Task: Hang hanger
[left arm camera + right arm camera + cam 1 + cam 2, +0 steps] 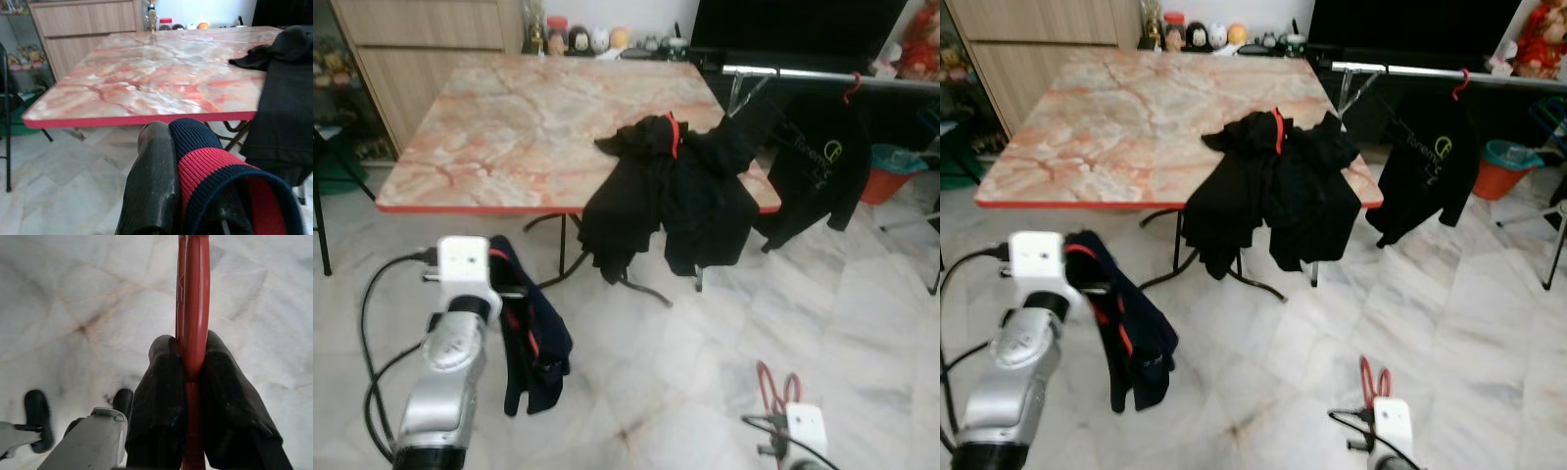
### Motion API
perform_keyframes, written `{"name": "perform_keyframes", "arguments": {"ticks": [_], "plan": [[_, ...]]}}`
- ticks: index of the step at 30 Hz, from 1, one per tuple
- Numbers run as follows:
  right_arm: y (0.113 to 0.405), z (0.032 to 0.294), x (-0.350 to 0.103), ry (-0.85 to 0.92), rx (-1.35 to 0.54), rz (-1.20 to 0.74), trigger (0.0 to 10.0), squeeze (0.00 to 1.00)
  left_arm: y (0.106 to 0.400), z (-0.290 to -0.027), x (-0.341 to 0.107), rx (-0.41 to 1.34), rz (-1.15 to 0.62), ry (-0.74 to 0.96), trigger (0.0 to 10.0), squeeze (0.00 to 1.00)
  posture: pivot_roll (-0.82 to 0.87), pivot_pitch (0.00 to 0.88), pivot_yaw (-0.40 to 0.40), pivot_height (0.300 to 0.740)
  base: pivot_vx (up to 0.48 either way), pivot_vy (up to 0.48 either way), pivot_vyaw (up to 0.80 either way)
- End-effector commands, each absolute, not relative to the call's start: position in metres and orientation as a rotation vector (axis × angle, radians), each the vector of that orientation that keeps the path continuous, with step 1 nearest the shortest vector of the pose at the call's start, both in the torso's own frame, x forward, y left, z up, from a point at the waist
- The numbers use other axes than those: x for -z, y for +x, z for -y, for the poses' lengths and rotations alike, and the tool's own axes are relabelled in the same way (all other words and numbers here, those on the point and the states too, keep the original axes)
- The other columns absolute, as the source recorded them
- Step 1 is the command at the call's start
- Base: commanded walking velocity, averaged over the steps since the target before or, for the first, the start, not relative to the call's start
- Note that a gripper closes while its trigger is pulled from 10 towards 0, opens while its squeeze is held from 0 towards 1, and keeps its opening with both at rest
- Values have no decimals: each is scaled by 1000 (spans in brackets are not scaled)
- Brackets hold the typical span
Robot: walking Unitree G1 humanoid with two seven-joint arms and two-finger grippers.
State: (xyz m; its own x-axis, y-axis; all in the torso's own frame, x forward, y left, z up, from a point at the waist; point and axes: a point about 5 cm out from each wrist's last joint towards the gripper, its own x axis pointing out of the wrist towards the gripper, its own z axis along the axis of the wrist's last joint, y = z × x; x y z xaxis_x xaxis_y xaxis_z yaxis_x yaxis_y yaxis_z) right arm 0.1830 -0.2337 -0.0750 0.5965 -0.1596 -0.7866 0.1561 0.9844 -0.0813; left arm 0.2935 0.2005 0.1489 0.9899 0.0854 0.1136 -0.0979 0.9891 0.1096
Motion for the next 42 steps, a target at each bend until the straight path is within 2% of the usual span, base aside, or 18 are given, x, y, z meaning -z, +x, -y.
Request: {"name": "perform_keyframes", "arguments": {"ticks": [1, 19, 42], "plan": [[178, 242, 75, -19, 200, -924, 10000, 0, 294, -190, -158, -54, 158, 112, 10000, 0, 80, 0, -70, 740, 0, 0, 0], [178, 242, 75, -20, 198, -925, 10000, 0, 292, -178, -164, -8, 193, 64, 10000, 0, 82, 0, -73, 740, 0, 0, 0], [179, 242, 75, -21, 195, -927, 10000, 0, 292, -176, -169, 15, 211, 87, 10000, 0, 86, 0, -74, 740, 306, 0, 0]]}}
